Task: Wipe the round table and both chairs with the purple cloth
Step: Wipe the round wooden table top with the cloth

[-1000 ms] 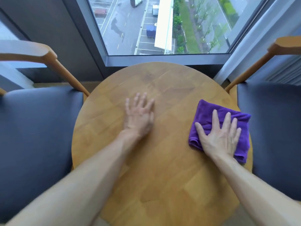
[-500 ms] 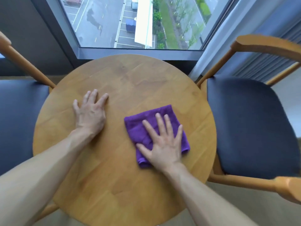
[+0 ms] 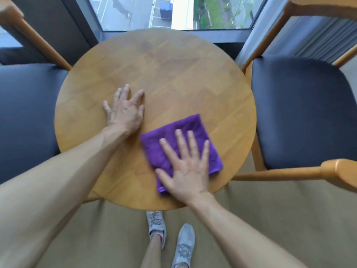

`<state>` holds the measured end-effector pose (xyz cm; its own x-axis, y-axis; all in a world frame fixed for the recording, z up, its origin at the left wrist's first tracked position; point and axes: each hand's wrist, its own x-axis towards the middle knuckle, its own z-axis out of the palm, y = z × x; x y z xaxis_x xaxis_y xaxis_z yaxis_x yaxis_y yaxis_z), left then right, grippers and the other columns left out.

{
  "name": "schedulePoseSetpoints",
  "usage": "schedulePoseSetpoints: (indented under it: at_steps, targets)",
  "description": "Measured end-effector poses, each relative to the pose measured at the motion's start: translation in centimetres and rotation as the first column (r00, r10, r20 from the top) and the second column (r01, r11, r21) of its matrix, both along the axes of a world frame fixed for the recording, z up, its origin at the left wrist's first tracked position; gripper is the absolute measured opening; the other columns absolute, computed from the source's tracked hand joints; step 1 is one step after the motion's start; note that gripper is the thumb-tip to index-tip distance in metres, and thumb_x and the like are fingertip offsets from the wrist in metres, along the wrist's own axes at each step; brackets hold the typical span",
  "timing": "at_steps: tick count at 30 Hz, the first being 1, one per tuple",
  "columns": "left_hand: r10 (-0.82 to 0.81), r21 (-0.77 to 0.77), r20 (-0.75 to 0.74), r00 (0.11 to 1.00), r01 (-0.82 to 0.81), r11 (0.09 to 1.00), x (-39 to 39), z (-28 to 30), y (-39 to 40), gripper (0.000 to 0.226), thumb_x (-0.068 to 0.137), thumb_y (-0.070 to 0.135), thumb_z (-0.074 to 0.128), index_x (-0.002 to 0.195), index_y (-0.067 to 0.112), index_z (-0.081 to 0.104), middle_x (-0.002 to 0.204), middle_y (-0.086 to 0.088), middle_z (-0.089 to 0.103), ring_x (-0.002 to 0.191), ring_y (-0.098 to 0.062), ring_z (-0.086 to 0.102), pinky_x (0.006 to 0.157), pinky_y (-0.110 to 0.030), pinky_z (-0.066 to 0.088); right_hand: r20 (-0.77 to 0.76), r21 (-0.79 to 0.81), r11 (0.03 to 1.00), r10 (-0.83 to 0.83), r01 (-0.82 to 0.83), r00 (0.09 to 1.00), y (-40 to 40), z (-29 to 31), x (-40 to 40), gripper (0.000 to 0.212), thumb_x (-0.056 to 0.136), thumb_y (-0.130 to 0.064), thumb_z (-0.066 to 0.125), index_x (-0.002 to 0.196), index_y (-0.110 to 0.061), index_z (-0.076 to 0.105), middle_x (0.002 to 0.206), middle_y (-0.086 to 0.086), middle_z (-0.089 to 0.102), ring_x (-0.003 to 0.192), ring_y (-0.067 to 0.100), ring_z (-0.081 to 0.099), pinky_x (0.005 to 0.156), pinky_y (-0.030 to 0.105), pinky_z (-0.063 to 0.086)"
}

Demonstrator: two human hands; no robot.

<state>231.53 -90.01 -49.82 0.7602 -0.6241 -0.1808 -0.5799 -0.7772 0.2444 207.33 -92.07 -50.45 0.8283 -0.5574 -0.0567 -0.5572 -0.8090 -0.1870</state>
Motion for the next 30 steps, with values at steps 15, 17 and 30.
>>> schedulePoseSetpoints:
  at_steps: [15, 17, 30]
  targets:
    - [0.017, 0.077, -0.025, 1.000, -0.015, 0.997, -0.6, 0.6, 3.5, 0.051, 0.102, 0.034, 0.044, 0.151, 0.041, 0.033, 0.165, -0.002, 0.016, 0.152, -0.023, 0.011, 0.116, -0.063, 0.014, -0.035, -0.069, 0.982, -0.178, 0.175, 0.983, -10.2, -0.6, -5.7, 0.068, 0.088, -0.063, 0.031, 0.154, -0.045, 0.025, 0.166, 0.001, 0.016, 0.154, 0.026, 0.010, 0.118, 0.062, 0.011]
    - [-0.001, 0.048, -0.035, 0.999, 0.002, 0.999, -0.1, 0.6, 4.1, 0.048, 0.102, 0.032, 0.042, 0.149, 0.041, 0.037, 0.164, 0.000, 0.021, 0.151, -0.022, 0.016, 0.117, -0.059, 0.017, -0.004, -0.062, 0.984, -0.166, 0.166, 0.986, -6.7, -0.4, -5.9, 0.069, 0.088, -0.058, 0.038, 0.154, -0.042, 0.027, 0.166, 0.002, 0.017, 0.153, 0.027, 0.011, 0.119, 0.061, 0.013]
    - [-0.080, -0.014, -0.199, 0.977, 0.079, 0.997, 3.1, 2.8, 4.7, 0.050, 0.089, 0.048, 0.031, 0.121, 0.034, 0.068, 0.141, 0.007, 0.054, 0.132, -0.019, 0.049, 0.107, -0.052, 0.039, 0.042, 0.070, 0.857, 0.509, -0.510, 0.860, 9.6, -0.3, 8.1, 0.077, 0.081, -0.068, 0.049, 0.151, -0.041, 0.033, 0.166, 0.004, 0.016, 0.154, 0.031, 0.006, 0.116, 0.066, 0.002]
